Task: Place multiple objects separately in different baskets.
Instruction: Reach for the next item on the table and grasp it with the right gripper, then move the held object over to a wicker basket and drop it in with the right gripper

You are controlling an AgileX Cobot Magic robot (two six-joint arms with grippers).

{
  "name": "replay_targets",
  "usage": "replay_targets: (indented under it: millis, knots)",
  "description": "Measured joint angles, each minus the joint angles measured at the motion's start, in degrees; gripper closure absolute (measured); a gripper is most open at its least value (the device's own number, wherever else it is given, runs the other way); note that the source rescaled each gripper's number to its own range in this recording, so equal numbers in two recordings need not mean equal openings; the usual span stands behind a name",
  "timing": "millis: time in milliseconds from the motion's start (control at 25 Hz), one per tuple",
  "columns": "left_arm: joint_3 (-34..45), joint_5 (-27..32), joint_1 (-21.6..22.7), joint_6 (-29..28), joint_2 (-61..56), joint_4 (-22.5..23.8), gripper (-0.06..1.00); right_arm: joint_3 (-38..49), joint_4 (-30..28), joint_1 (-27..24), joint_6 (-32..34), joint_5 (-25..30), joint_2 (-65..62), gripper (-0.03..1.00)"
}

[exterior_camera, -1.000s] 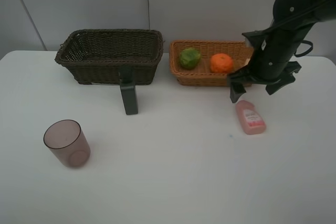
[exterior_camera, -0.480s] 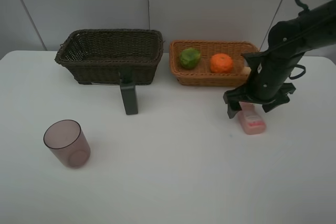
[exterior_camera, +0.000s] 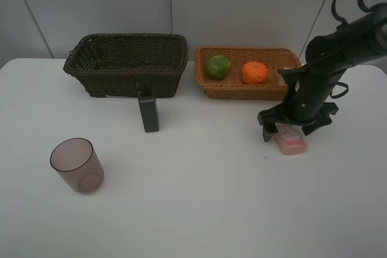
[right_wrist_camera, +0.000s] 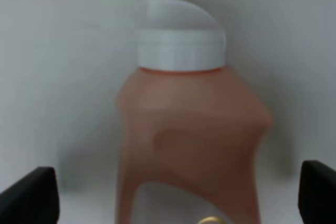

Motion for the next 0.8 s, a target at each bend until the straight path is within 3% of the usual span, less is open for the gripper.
replay_targets:
  millis: [400,480,560,640,800]
  knots:
    - [0.0,0.0,0.0,0.0,0.0,0.0,-0.06,-0.05,0.16,0.0,0.1,0.01,1.95,0.0]
    - [0.0,0.0,0.0,0.0,0.0,0.0,-0.06,-0.05,0.41,0.0,0.1,-0.06,1.95,0.15]
    - [0.0,0.0,0.0,0.0,0.0,0.0,-0.06,-0.05,0.69,0.0,0.1,-0.39,2.01,0.53]
    - [0.0,0.0,0.0,0.0,0.0,0.0,-0.06,-0.05,0.8,0.0,0.16,-0.39,2.06,0.97]
    - [0.0,0.0,0.0,0.0,0.0,0.0,-0.06,-0.05,0.8,0.0,0.16,-0.39,2.06,0.94]
